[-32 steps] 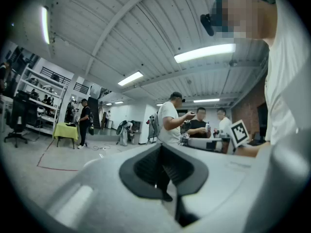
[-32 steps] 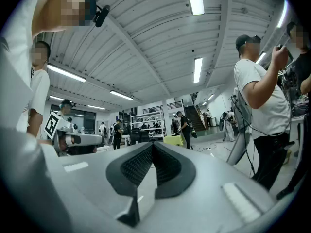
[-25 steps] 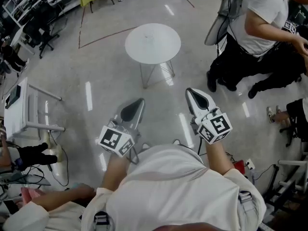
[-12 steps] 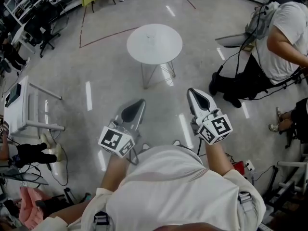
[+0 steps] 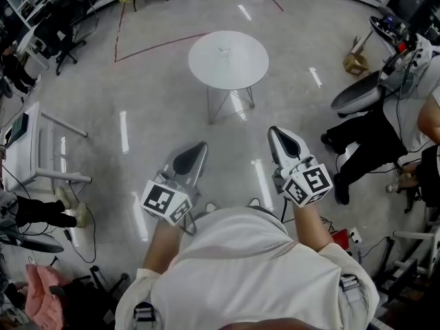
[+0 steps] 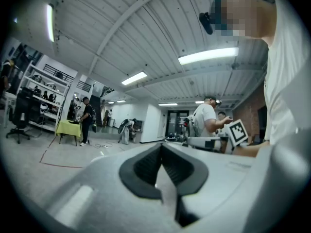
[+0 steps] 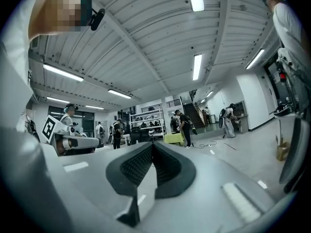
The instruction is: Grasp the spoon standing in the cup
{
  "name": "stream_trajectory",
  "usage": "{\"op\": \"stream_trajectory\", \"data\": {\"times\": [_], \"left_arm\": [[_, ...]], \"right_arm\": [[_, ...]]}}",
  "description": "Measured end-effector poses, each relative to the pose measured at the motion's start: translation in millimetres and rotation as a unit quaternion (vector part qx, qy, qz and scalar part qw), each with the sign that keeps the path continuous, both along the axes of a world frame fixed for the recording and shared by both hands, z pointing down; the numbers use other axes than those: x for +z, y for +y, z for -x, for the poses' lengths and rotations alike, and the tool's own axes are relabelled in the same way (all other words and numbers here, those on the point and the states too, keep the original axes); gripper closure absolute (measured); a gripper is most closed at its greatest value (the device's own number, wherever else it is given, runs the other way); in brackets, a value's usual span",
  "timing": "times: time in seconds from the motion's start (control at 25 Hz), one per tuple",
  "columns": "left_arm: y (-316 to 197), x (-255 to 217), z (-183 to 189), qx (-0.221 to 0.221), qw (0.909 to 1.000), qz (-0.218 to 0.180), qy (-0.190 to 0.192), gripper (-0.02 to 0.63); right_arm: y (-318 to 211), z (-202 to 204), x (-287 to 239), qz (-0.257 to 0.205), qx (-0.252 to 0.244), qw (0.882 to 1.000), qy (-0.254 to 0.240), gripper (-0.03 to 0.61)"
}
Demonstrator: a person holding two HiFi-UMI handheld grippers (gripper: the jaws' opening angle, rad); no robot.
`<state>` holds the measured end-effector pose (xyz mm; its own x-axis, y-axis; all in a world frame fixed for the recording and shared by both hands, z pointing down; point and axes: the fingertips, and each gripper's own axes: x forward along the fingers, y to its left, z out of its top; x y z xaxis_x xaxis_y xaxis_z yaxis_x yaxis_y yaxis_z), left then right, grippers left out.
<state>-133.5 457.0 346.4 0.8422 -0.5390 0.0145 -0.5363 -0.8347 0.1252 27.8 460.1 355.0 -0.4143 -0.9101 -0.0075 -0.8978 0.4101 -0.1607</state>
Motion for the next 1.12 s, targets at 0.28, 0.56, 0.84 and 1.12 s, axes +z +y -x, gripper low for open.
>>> {"op": "stream_trajectory", "data": {"times": [0.28, 0.56, 0.84, 1.12], "left_arm": [[-39, 12, 67, -0.007, 0.9999, 0.012, 0.008, 0.614], [-89, 16, 95, -0.001, 0.9993, 0.020, 0.031, 0.613], [-154, 31, 74, -0.006, 0.9993, 0.021, 0.031, 0.614], [-241, 18, 9, -0.033, 0.9991, 0.016, 0.021, 0.614]], "right_arm": [[-43, 67, 11, 0.017, -0.004, 1.000, 0.008, 0.574], [-89, 108, 19, 0.031, -0.023, 0.999, 0.039, 0.574], [-158, 79, 35, 0.043, -0.015, 0.999, 0.028, 0.574], [-251, 14, 23, 0.034, -0.045, 0.998, 0.020, 0.574]]}}
